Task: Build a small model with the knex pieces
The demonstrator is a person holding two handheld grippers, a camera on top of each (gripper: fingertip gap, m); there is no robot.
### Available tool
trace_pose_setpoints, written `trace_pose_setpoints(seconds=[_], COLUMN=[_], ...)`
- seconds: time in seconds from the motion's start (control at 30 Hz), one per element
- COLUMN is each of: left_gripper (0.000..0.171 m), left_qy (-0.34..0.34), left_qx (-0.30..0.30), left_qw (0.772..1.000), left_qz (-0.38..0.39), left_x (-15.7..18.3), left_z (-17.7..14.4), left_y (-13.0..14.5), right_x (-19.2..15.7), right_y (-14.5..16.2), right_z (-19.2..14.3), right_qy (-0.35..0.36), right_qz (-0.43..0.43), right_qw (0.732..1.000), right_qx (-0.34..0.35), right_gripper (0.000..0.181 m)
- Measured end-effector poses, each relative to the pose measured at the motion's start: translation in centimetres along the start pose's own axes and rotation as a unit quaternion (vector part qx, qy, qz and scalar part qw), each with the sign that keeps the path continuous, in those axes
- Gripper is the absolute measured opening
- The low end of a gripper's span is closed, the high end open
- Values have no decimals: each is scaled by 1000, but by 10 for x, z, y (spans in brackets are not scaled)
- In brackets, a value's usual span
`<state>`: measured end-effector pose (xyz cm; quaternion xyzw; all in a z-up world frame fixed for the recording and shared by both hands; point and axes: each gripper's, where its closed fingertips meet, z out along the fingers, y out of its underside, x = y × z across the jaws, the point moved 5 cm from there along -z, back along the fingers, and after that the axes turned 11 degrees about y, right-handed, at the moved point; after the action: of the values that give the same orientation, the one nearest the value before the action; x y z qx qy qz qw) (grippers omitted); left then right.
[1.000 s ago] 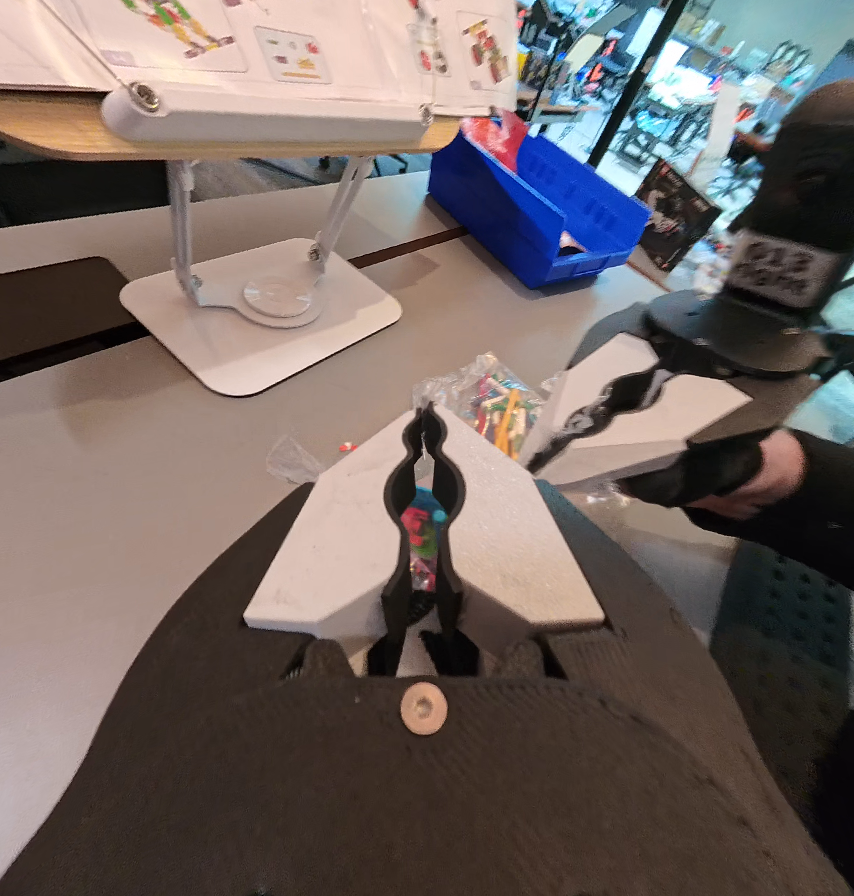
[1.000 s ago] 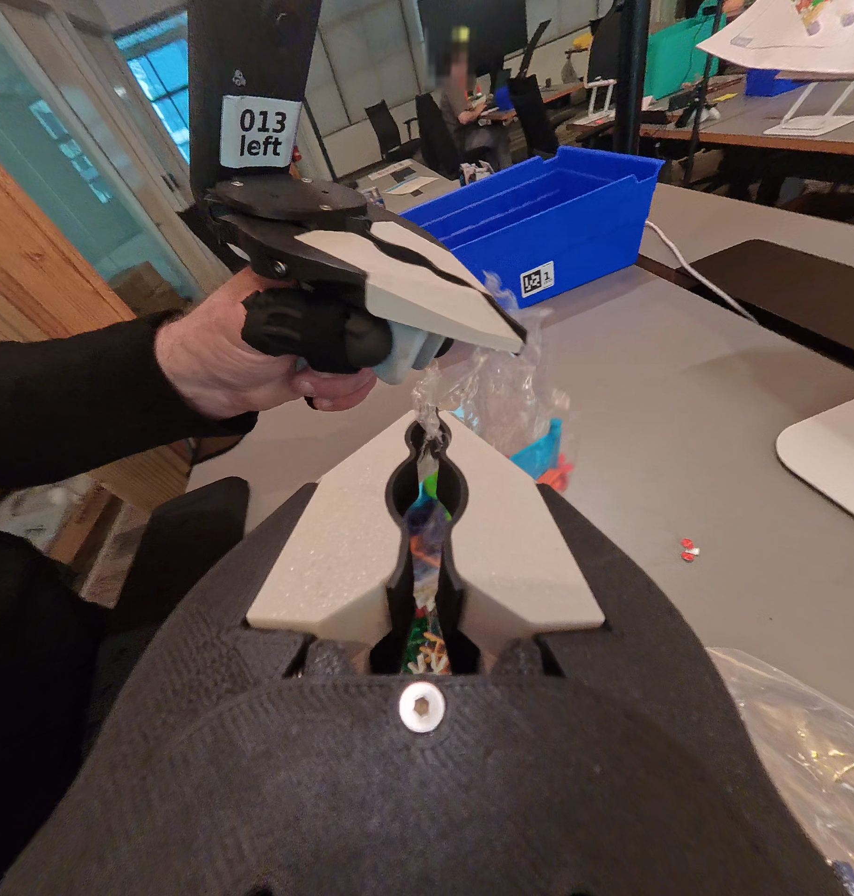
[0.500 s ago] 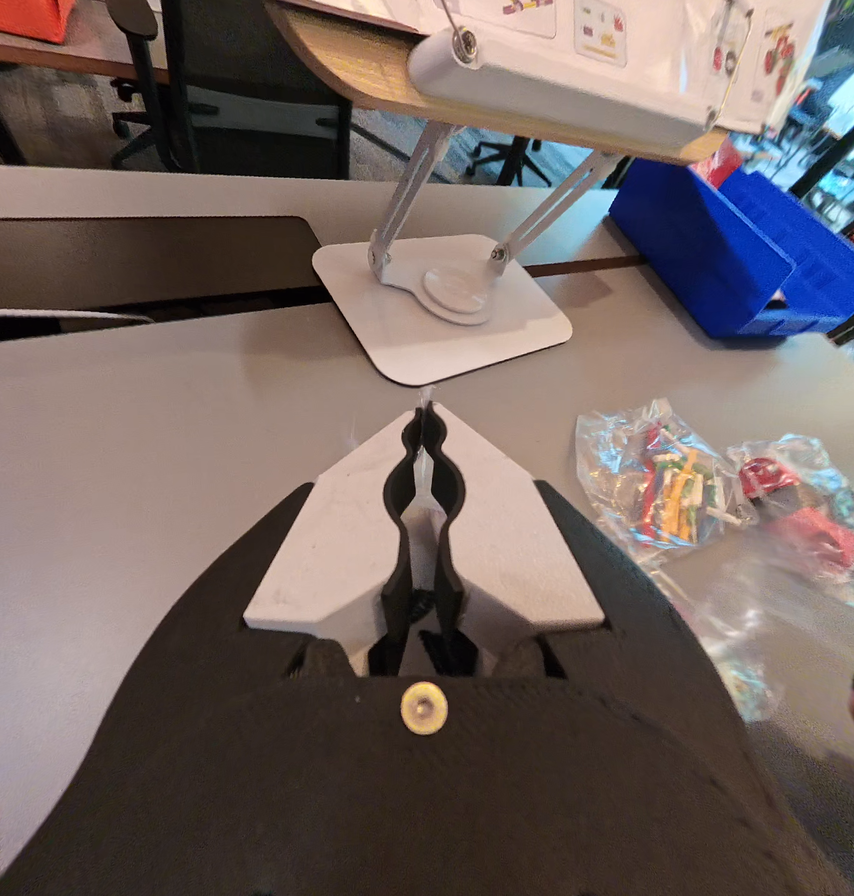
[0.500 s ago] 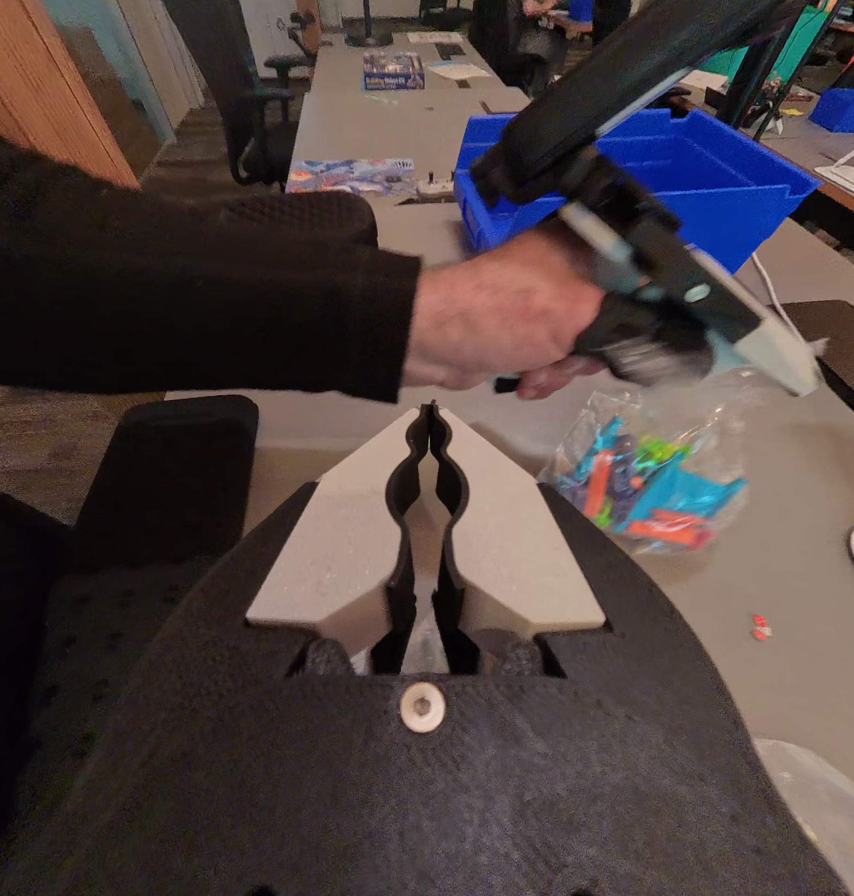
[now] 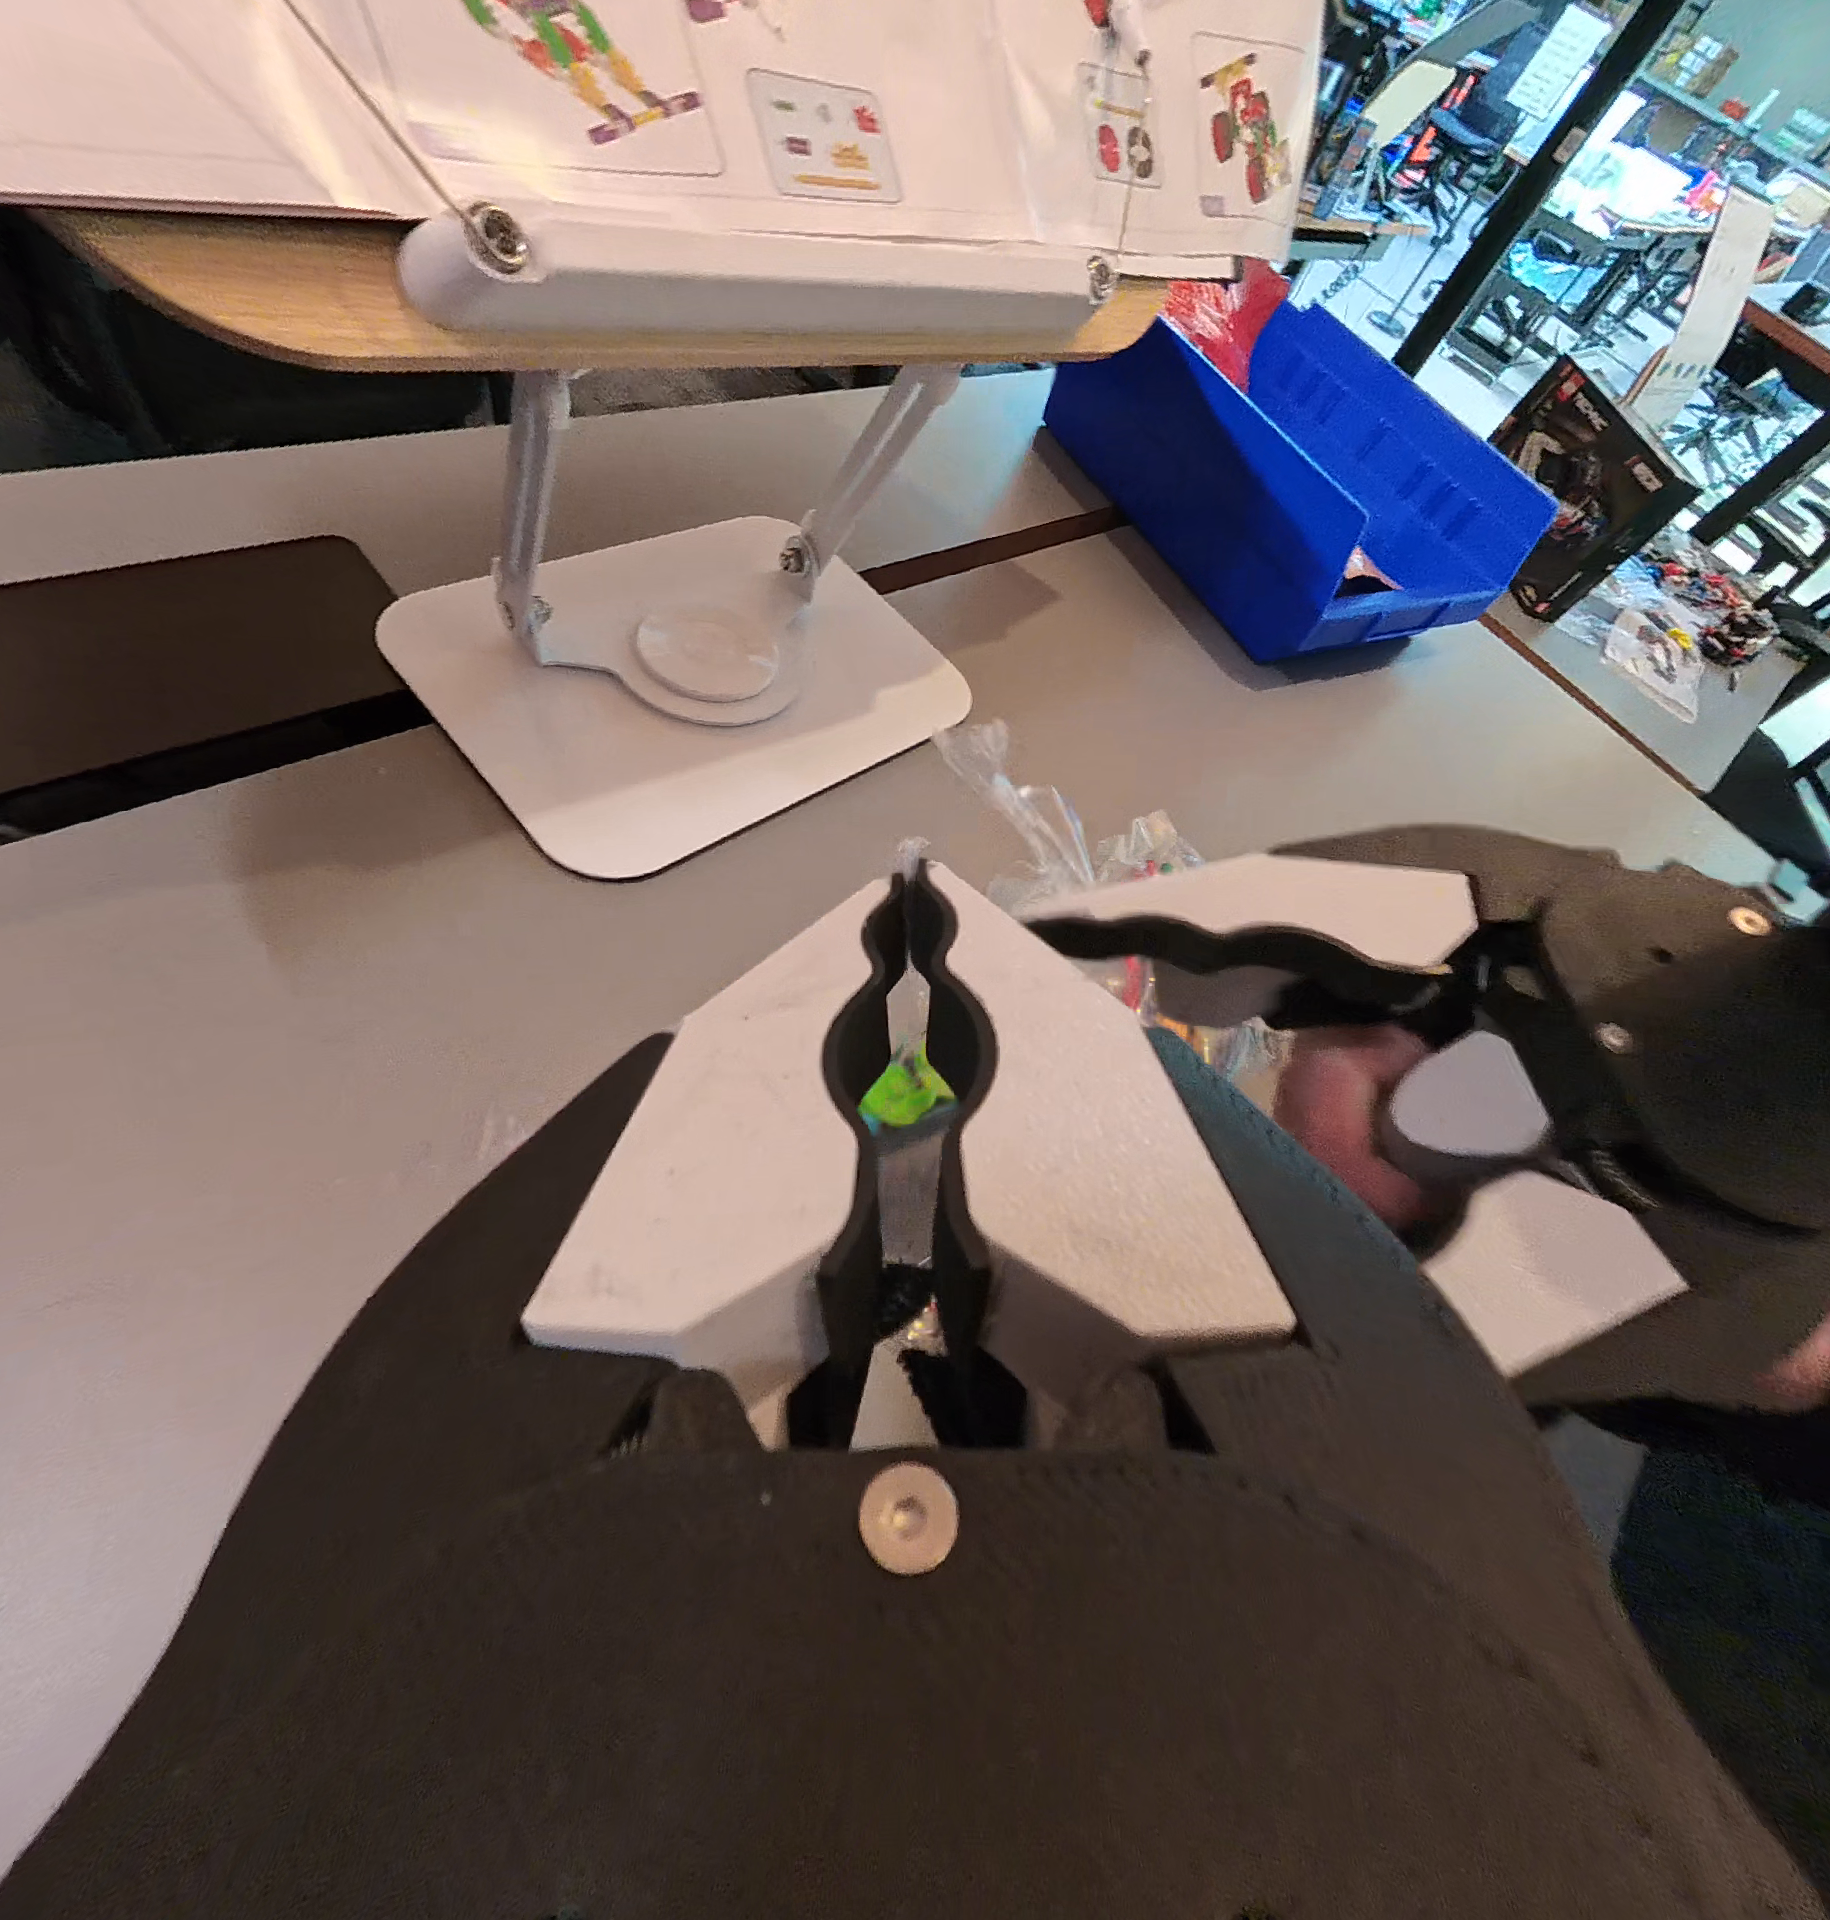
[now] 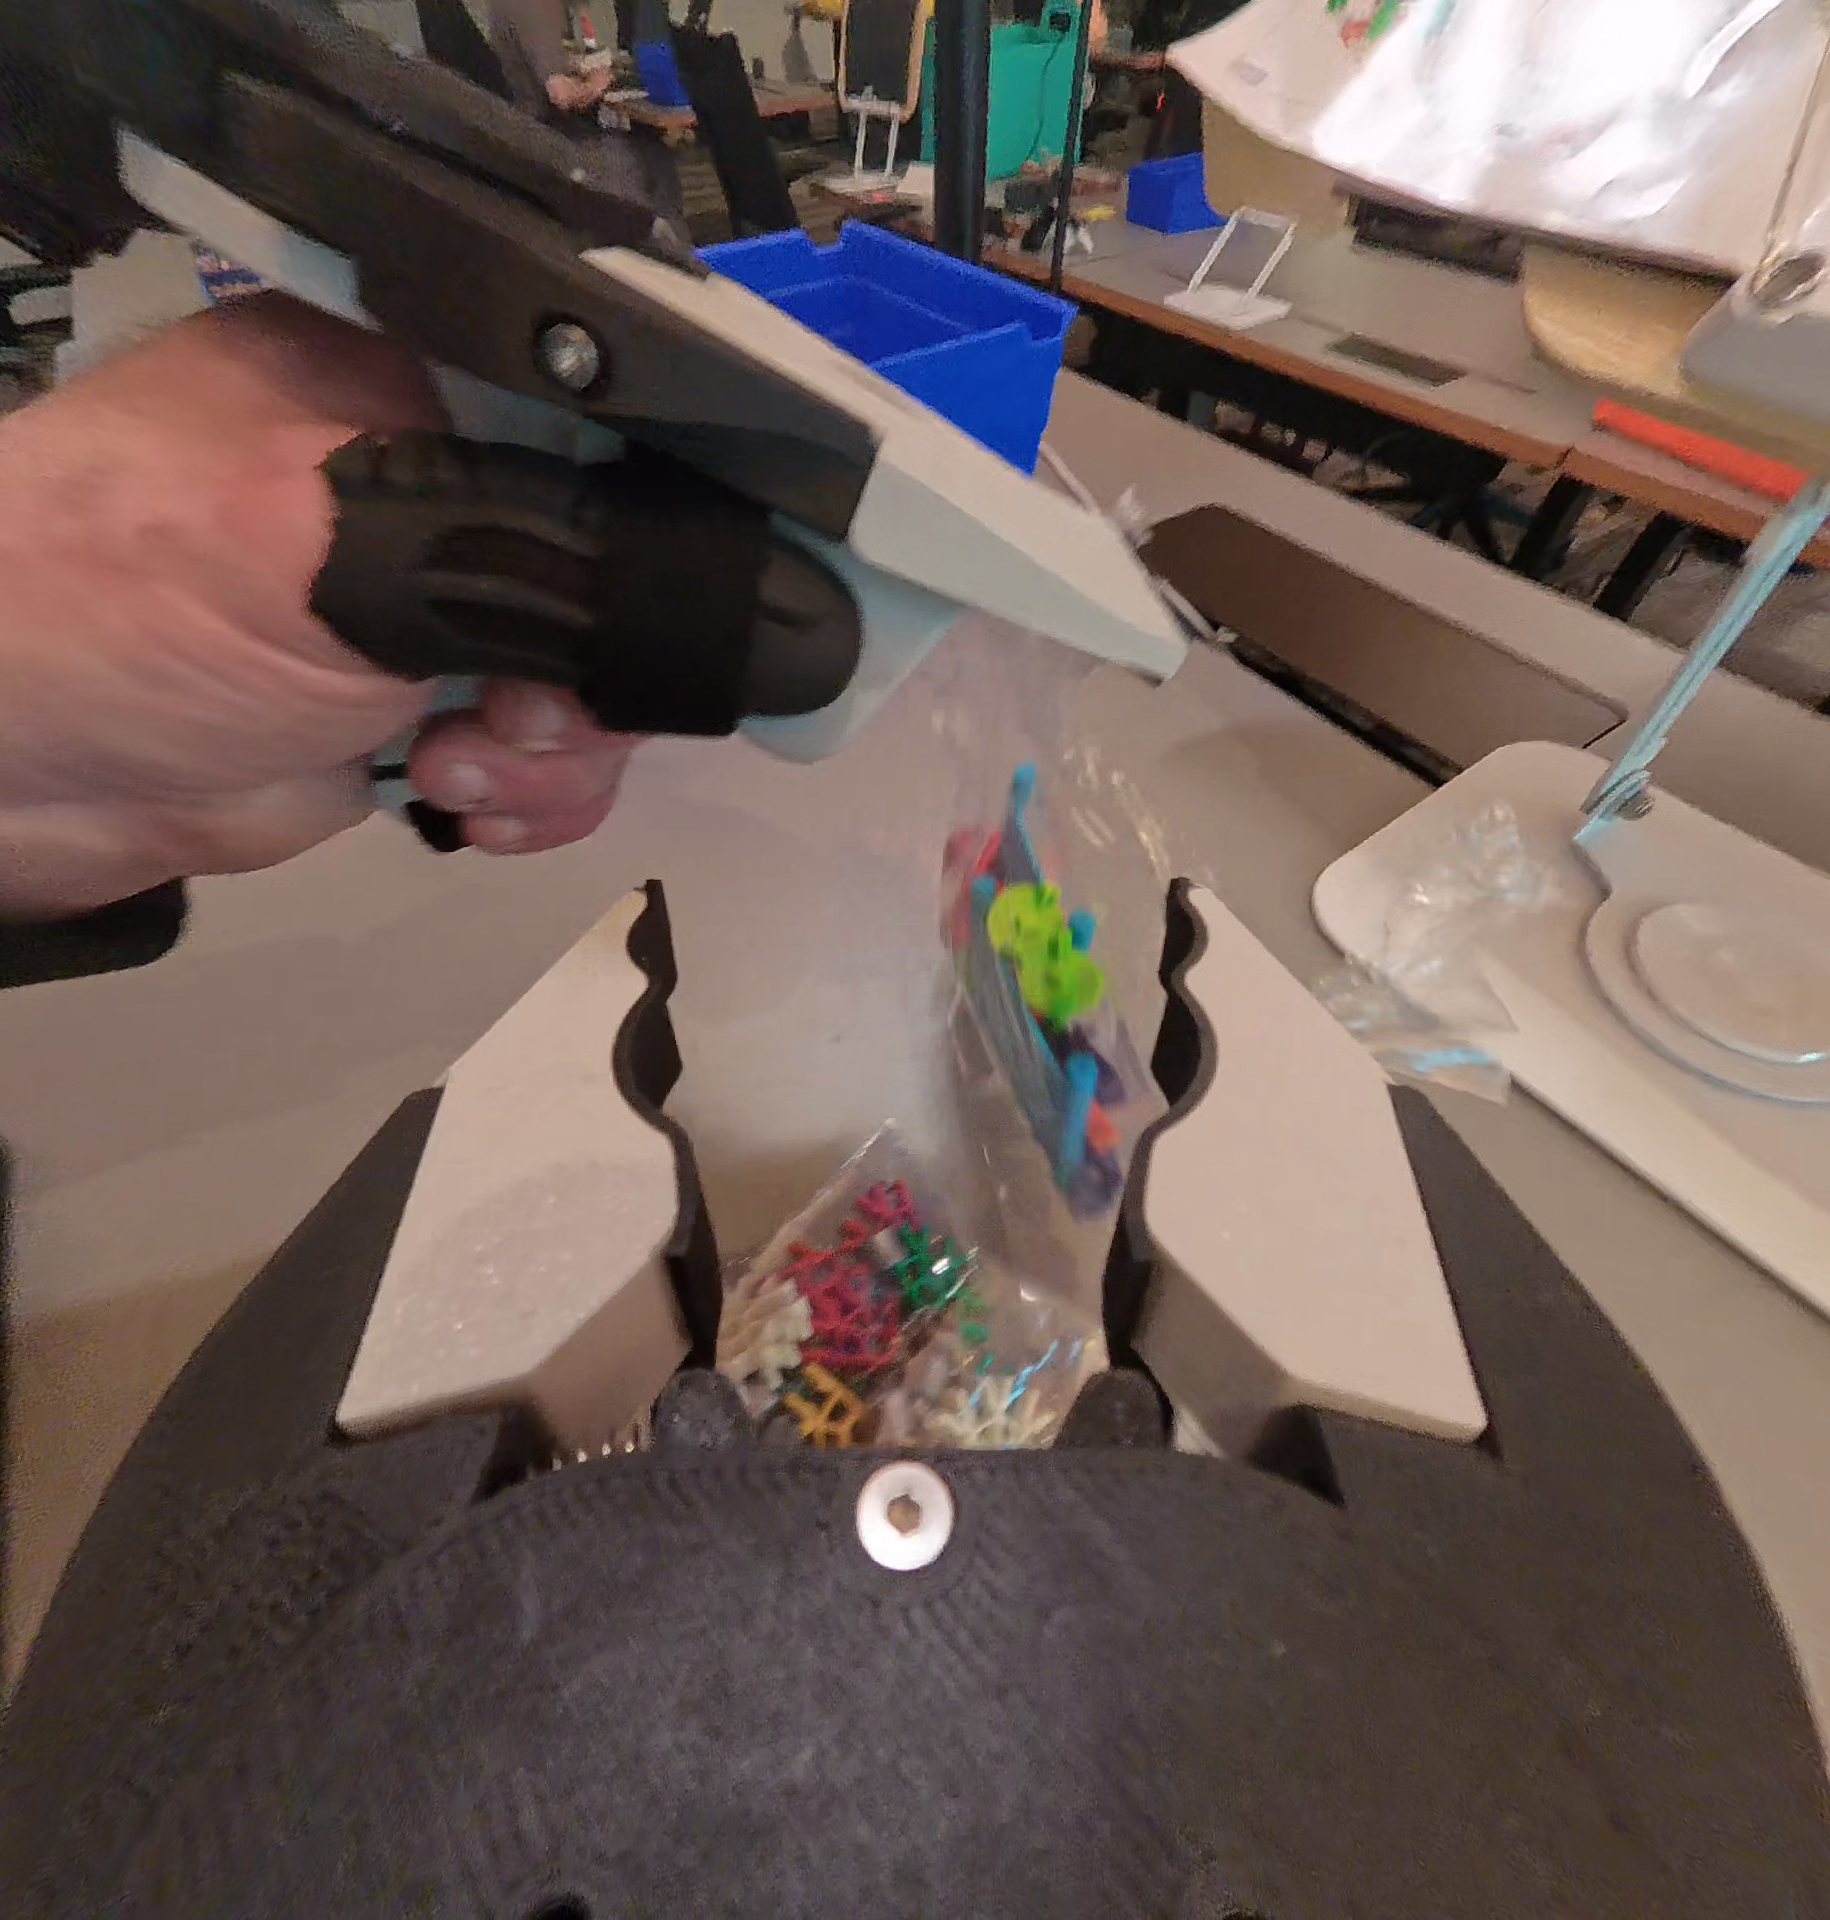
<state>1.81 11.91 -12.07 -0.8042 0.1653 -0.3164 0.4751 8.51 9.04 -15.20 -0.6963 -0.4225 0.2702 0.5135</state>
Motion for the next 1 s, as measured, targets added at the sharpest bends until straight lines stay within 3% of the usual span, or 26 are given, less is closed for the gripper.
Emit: trace_pose_setpoints(seconds=[0.07,0.17,0.23,0.33,0.47,0.63,0.7,0.77,0.87,1.0], left_gripper=[0,0,0,0,0,1,22,28,29,35], left_qy=[6,28,33,50,72,97,95,94,145,199], left_qx=[0,14,14,12,6,-7,-10,-26,-89,-202], left_qw=[1000,999,999,999,997,995,995,995,985,959], left_qz=[1,-14,-10,-12,-22,-20,-15,-4,5,28], left_x=[5,10,14,22,31,38,37,38,54,70], left_z=[1,1,2,6,12,-7,-28,-47,-53,-29], left_y=[0,-2,-2,-3,-1,-7,-16,-26,-32,-21], right_x=[14,25,25,22,16,15,12,5,-8,-32], right_y=[-5,-10,-8,4,11,8,4,0,-5,-5], right_z=[3,-2,-3,4,10,-8,-23,-40,-59,-77], right_qy=[7,-37,-60,-66,-72,-90,-114,-142,-165,-191], right_qz=[-14,-1,-12,-32,-39,-87,-147,-218,-313,-402], right_qw=[1000,999,998,997,997,992,983,966,935,896], right_qx=[7,6,5,-20,-16,-10,-7,-5,-11,-9], right_gripper=[84,48,34,29,0,0,0,0,0,0])
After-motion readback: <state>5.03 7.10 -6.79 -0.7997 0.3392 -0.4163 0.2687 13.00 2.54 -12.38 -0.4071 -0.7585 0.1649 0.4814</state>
